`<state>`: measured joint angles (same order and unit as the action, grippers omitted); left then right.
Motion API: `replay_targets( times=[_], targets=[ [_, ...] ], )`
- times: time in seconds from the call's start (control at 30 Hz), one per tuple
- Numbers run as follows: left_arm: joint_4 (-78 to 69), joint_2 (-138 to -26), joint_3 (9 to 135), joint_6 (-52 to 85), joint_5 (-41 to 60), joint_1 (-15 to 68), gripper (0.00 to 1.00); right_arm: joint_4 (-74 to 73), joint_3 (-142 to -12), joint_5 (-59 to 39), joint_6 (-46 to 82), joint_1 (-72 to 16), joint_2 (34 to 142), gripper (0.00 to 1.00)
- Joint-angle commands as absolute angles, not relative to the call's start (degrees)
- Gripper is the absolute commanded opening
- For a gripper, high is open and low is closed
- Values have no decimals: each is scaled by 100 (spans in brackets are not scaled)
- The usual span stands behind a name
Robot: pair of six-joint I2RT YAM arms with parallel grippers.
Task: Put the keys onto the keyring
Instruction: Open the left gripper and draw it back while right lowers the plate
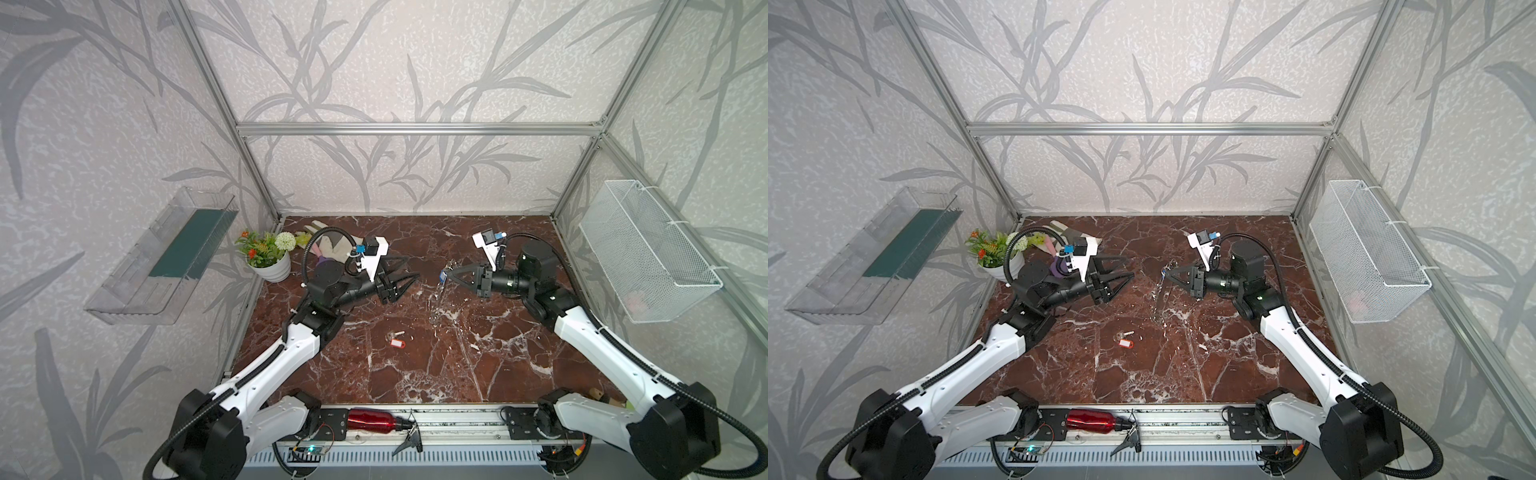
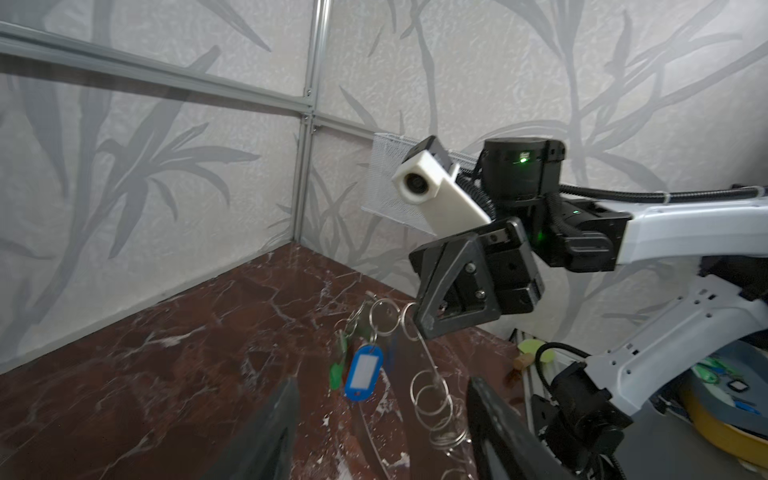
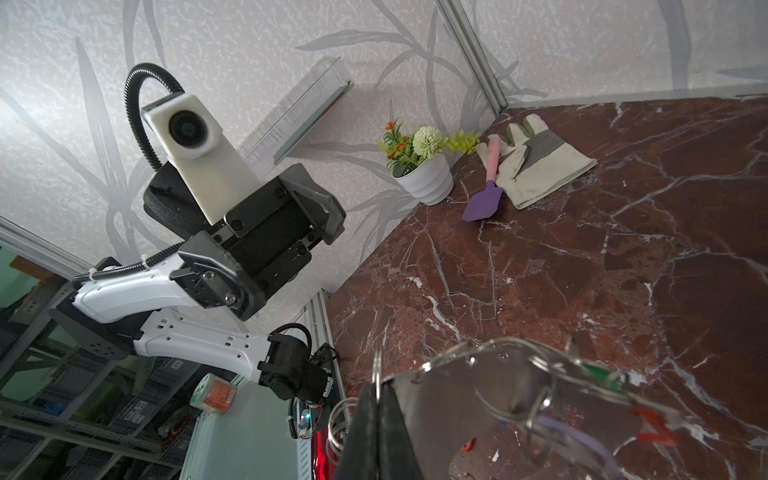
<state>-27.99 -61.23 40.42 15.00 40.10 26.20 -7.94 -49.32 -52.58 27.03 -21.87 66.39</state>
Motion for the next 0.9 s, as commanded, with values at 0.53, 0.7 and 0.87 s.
replay_targets(
  times=[0.53,0.7,0.87],
  targets=[
    [-11,-5252,3934,1292,1832,2616,70,-1635,-3757,-2663,-876,-3844,6585,0],
    [12,-5278,3844,1336,1897,2618,70,-1842,-3468,-2513,-1289,-3946,6538,0],
    [119,-5463,3874,1332,1960,2619,70,-2244,-3104,-2298,-1345,-3958,6505,0]
  ],
)
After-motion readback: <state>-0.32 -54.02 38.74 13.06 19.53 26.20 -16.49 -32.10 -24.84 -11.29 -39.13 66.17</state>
